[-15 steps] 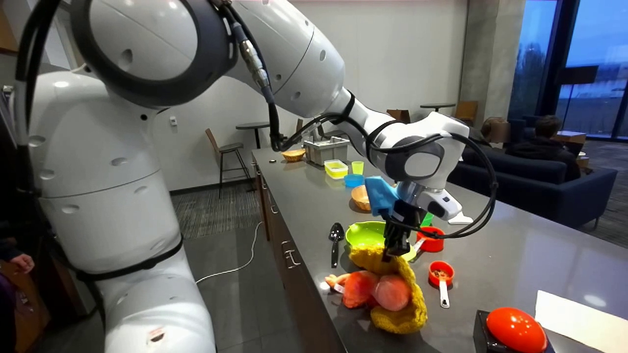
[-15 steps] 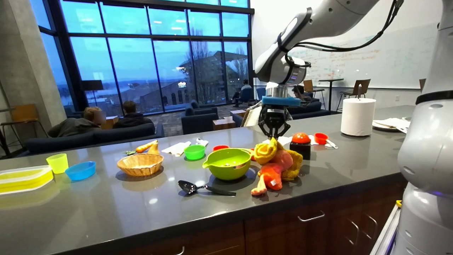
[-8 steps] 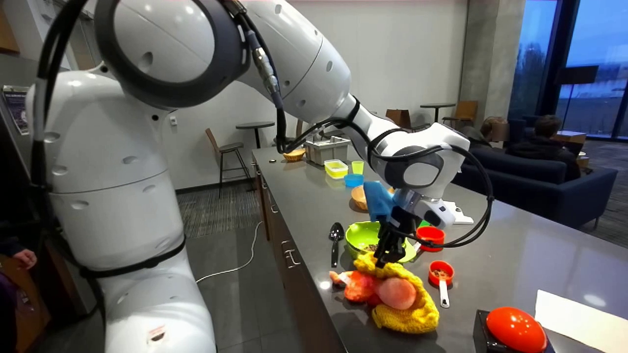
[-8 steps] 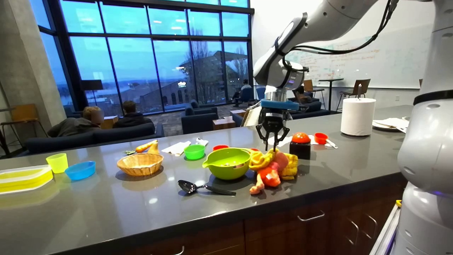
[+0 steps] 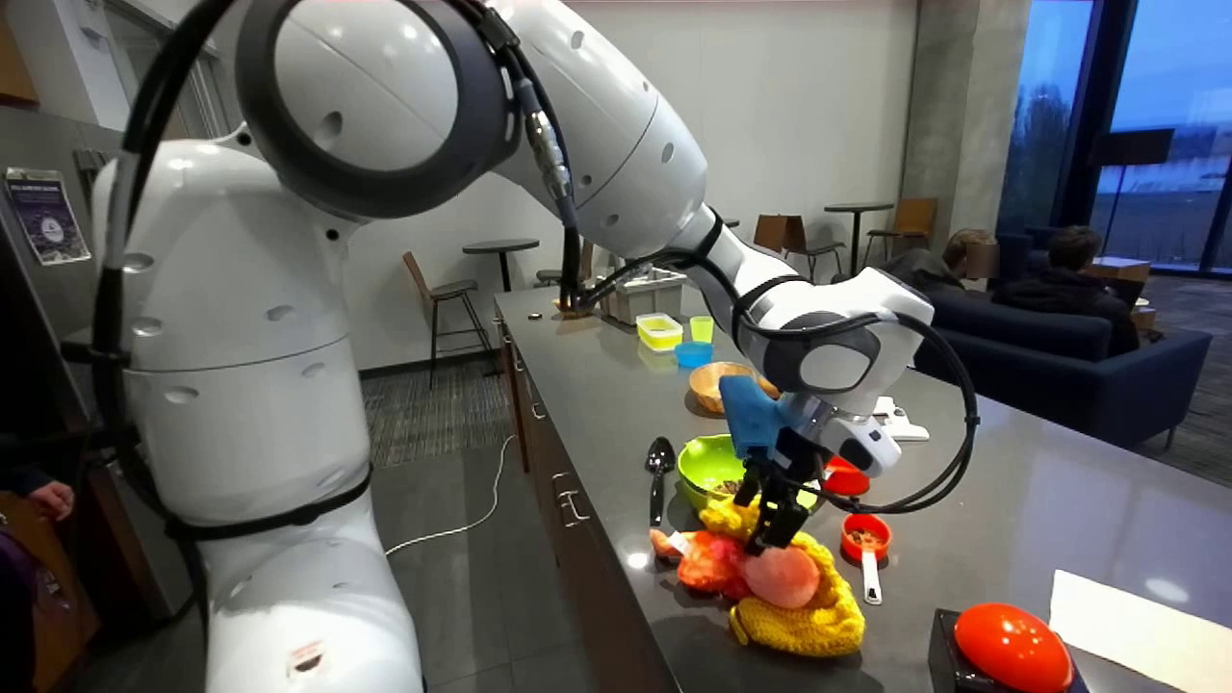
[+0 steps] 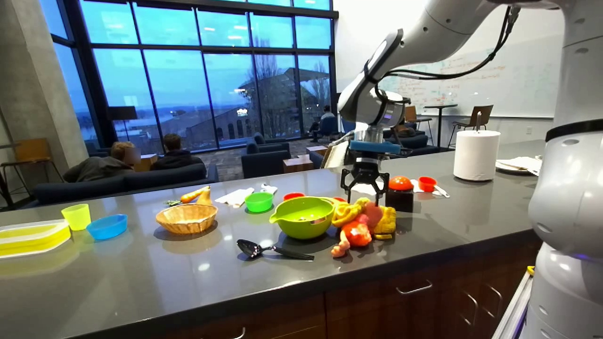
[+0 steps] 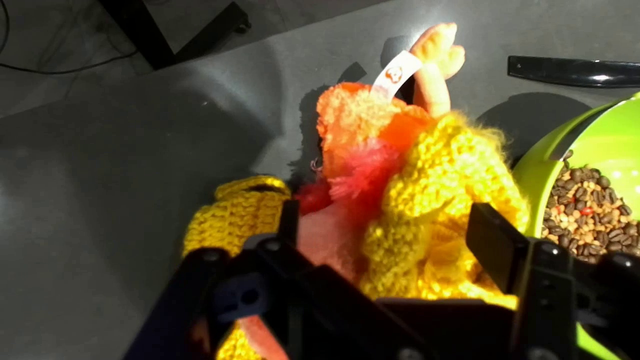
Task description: Move the yellow cloth and plush toy backwards then lift up the yellow cloth and set it back down on the counter.
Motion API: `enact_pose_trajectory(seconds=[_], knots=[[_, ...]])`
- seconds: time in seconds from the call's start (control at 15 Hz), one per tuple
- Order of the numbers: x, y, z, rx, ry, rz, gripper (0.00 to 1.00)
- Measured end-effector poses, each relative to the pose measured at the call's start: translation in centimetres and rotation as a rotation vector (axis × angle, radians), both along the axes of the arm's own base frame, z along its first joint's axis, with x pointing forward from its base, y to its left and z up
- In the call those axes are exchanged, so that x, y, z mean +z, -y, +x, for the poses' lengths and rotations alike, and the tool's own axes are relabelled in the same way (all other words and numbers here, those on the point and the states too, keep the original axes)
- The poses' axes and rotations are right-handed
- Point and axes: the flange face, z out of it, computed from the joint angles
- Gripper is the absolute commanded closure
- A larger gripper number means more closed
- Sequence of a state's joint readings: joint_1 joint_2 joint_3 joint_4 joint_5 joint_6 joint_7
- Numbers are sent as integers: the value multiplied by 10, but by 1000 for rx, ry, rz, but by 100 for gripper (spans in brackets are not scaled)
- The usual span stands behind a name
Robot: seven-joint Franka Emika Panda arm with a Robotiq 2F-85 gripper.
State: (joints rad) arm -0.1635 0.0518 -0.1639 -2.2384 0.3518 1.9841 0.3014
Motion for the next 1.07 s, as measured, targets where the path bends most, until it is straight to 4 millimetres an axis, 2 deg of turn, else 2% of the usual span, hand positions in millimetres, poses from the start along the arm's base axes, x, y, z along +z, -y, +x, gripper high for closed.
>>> enact_pose_trajectory(seconds=[0.27, 0.73, 0.8, 0.87, 1.07], knots=[[-19, 12, -1, 4, -6, 1, 0], [-77, 31, 2, -21, 23, 80, 0], [-83, 33, 3, -25, 28, 94, 10], [-88, 35, 4, -27, 34, 107, 26], [-93, 42, 8, -28, 50, 124, 44]])
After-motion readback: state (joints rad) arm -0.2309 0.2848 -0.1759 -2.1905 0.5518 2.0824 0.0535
